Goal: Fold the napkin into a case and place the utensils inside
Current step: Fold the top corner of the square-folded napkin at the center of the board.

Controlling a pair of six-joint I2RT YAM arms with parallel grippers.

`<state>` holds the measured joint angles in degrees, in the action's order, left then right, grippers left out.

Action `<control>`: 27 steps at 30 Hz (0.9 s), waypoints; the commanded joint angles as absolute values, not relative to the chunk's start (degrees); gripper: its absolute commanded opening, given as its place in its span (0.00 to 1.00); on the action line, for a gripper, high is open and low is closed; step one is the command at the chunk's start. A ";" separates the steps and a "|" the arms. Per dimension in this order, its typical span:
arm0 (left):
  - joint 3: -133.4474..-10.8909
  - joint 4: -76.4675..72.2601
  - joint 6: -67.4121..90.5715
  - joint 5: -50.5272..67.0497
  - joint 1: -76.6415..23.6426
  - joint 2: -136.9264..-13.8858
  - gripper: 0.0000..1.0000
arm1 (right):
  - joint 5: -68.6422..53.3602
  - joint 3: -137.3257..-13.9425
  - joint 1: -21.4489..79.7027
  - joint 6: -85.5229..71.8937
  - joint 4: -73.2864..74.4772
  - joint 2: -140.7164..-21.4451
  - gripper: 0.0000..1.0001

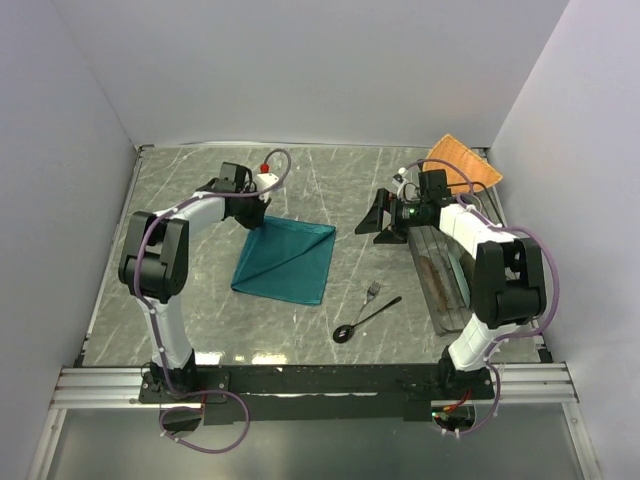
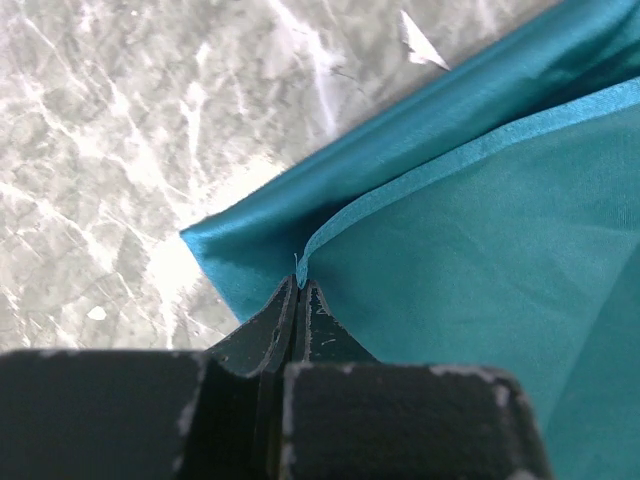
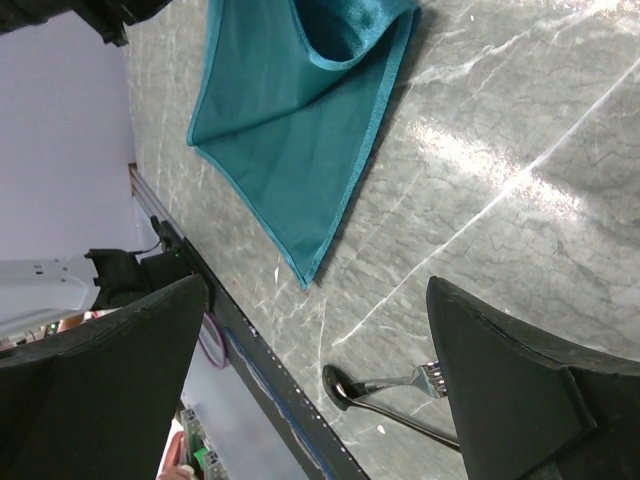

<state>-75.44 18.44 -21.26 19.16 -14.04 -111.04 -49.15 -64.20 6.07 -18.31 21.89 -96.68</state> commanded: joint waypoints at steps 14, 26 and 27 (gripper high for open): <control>-79.80 18.10 -16.70 22.24 -11.25 -113.99 0.01 | -47.37 -68.90 6.85 -15.47 23.91 -100.11 0.99; -79.54 18.72 -15.12 21.88 -10.55 -114.52 0.01 | -47.55 -69.79 8.26 -14.85 23.64 -100.46 0.89; -79.63 18.55 -14.94 21.71 -10.55 -114.43 0.01 | -47.64 -69.87 8.35 -14.94 23.64 -100.55 0.86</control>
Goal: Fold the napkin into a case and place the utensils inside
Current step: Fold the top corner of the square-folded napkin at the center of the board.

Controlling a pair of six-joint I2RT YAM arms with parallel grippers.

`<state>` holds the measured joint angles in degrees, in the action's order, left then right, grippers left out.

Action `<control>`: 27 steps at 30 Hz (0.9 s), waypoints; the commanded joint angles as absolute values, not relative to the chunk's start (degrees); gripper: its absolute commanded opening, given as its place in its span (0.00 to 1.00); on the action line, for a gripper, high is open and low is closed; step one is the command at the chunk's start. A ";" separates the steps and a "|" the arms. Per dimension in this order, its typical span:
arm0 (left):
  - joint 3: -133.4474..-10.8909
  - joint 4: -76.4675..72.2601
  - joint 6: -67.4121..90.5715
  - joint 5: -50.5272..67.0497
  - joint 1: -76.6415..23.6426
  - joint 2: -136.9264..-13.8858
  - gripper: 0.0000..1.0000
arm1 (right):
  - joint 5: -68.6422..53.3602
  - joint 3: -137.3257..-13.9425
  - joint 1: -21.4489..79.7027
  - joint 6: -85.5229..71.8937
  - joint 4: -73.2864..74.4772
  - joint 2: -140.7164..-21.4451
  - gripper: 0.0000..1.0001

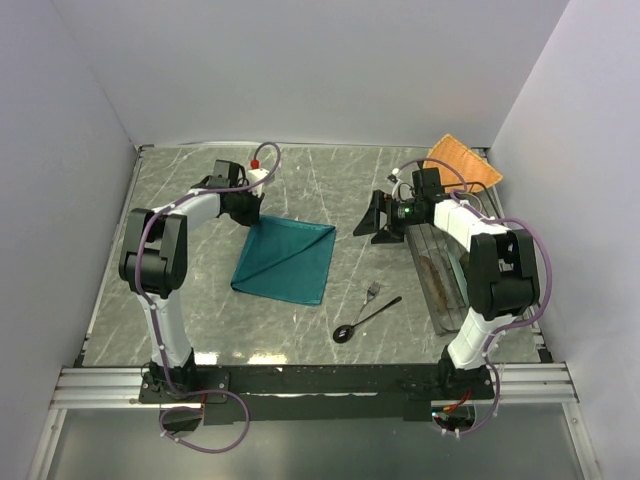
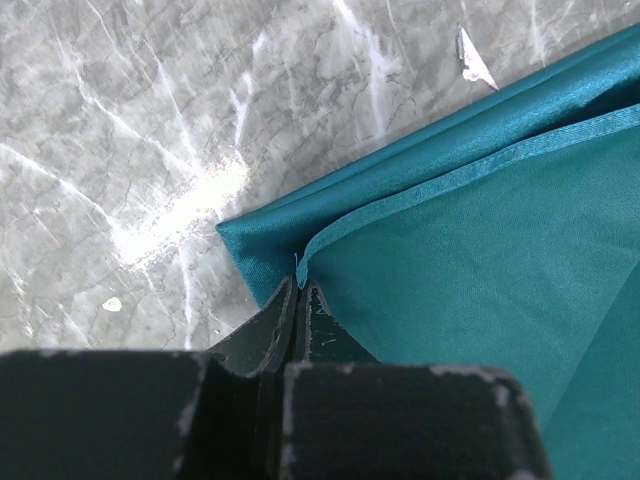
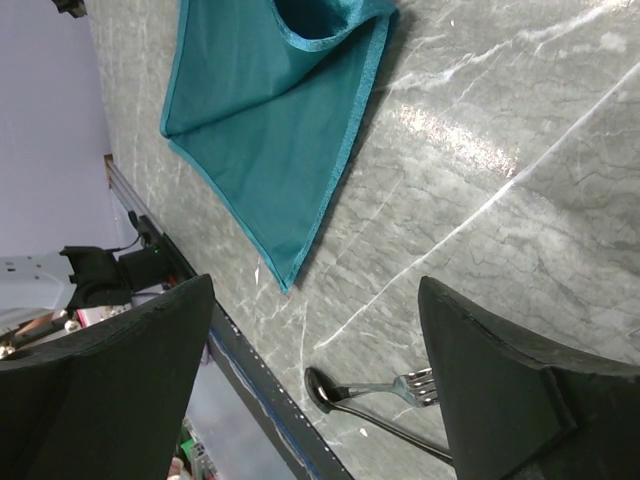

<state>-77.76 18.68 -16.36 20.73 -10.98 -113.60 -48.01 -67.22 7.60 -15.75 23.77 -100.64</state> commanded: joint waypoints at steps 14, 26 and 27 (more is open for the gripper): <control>-78.49 16.61 -12.22 18.81 -9.49 -113.99 0.06 | -47.81 -71.54 10.28 -14.24 23.91 -101.16 0.80; -80.07 16.79 -8.27 20.20 -6.60 -106.99 0.51 | -47.37 -73.91 10.55 -11.16 25.84 -99.67 0.89; -79.98 16.70 -6.17 20.65 -5.20 -105.74 0.55 | -47.20 -74.44 10.55 -10.81 26.27 -99.58 0.91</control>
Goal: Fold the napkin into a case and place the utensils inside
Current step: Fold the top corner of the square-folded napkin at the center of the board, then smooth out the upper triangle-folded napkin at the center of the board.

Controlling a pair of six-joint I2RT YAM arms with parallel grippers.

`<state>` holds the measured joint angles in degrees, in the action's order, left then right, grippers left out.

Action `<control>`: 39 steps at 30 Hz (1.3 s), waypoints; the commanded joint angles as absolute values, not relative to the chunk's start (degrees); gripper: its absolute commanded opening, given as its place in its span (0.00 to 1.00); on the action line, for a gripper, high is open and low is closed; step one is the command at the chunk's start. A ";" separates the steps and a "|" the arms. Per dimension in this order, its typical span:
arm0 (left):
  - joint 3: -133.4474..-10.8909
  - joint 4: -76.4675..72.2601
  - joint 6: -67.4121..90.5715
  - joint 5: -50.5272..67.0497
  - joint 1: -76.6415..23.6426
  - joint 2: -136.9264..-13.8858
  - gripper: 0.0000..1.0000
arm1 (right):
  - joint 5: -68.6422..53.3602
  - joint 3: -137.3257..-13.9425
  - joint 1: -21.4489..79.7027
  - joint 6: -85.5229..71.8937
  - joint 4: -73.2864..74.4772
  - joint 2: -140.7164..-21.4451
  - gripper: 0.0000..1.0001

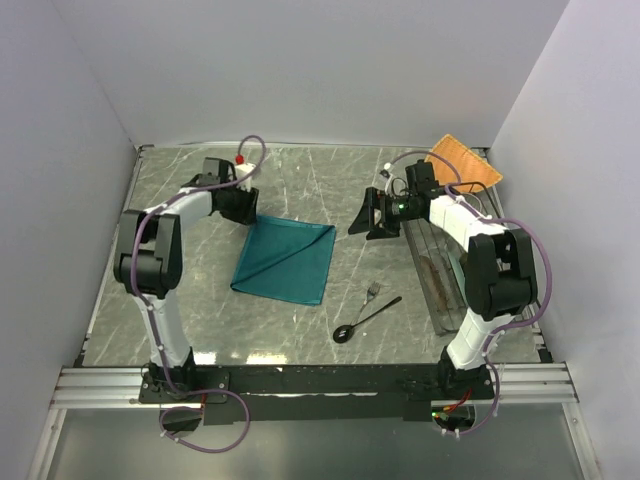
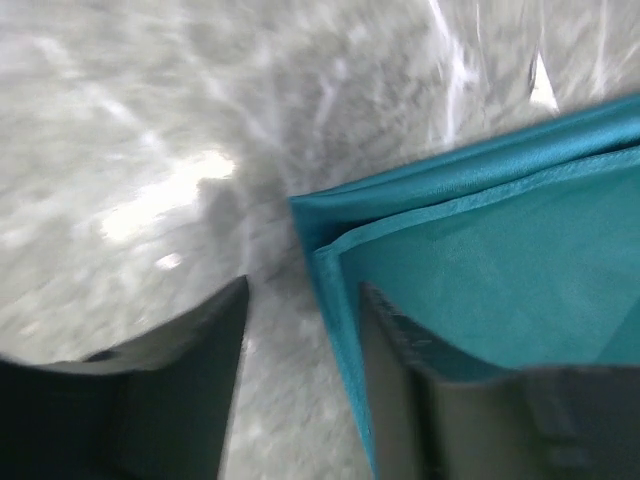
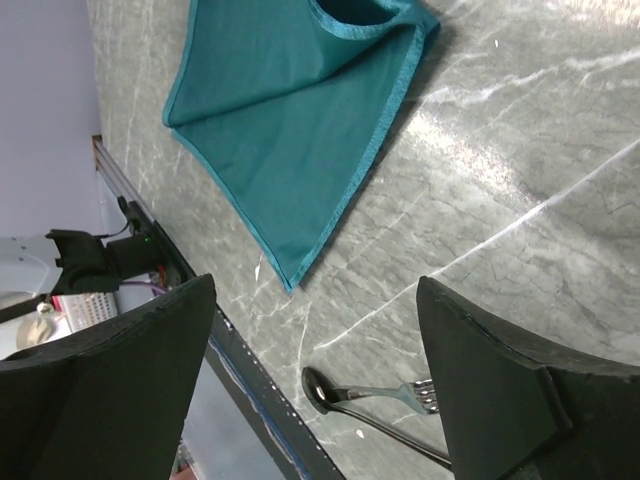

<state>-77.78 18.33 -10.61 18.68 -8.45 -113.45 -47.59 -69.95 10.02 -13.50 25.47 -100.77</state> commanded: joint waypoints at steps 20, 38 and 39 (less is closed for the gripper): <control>-50.13 7.14 18.69 40.32 -0.18 -66.72 0.99 | -45.35 -88.06 19.77 -15.12 16.09 -108.01 1.00; -47.98 2.37 24.19 48.78 -1.32 -80.86 0.93 | -48.79 -91.67 26.37 -14.27 18.24 -117.60 1.00; -48.25 2.20 23.82 47.91 -1.32 -80.95 0.93 | -48.08 -92.71 26.37 -12.41 20.28 -116.38 1.00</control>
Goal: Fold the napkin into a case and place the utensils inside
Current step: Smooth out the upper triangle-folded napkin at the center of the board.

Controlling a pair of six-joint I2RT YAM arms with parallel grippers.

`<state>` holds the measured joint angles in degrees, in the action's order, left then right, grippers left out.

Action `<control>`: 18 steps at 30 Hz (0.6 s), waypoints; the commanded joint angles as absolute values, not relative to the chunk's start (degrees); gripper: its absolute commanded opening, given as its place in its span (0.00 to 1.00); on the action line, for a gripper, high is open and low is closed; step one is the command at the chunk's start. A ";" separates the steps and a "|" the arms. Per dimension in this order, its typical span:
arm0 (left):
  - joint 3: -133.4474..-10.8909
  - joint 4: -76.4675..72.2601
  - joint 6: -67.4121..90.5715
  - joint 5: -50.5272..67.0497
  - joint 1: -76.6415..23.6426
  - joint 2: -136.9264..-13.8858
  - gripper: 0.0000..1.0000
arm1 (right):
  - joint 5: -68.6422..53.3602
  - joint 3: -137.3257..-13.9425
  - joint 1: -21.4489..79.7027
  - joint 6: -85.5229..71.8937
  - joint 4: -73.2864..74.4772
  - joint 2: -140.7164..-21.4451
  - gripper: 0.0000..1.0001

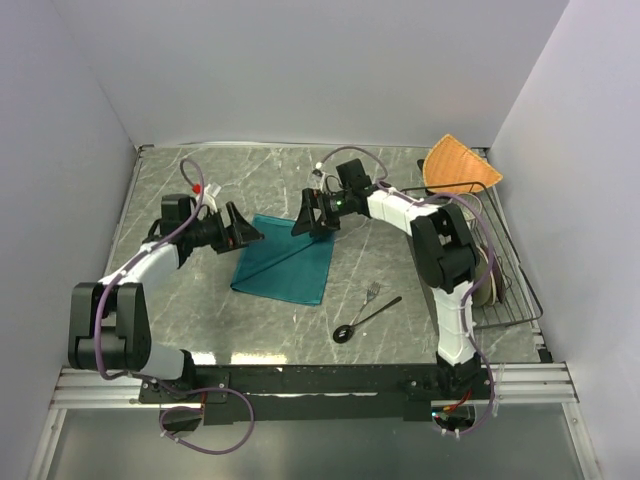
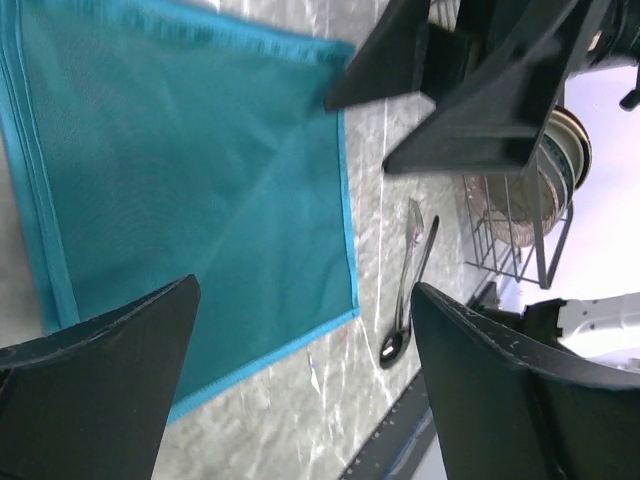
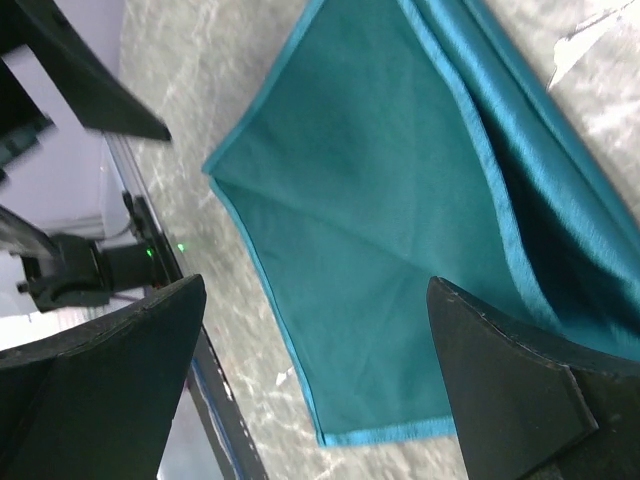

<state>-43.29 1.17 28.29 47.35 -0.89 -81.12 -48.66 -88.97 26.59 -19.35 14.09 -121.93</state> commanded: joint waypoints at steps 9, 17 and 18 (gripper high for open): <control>-43.51 -3.16 24.26 43.51 -1.58 -72.88 0.93 | -40.35 -100.27 25.40 3.69 39.10 -115.05 1.00; -35.34 -8.25 30.14 47.28 -1.58 -66.01 0.93 | -40.51 -104.86 25.31 -2.17 35.52 -117.86 1.00; -34.03 -8.78 30.84 47.81 -1.58 -65.92 0.93 | -40.95 -104.07 25.49 -3.42 34.03 -117.69 1.00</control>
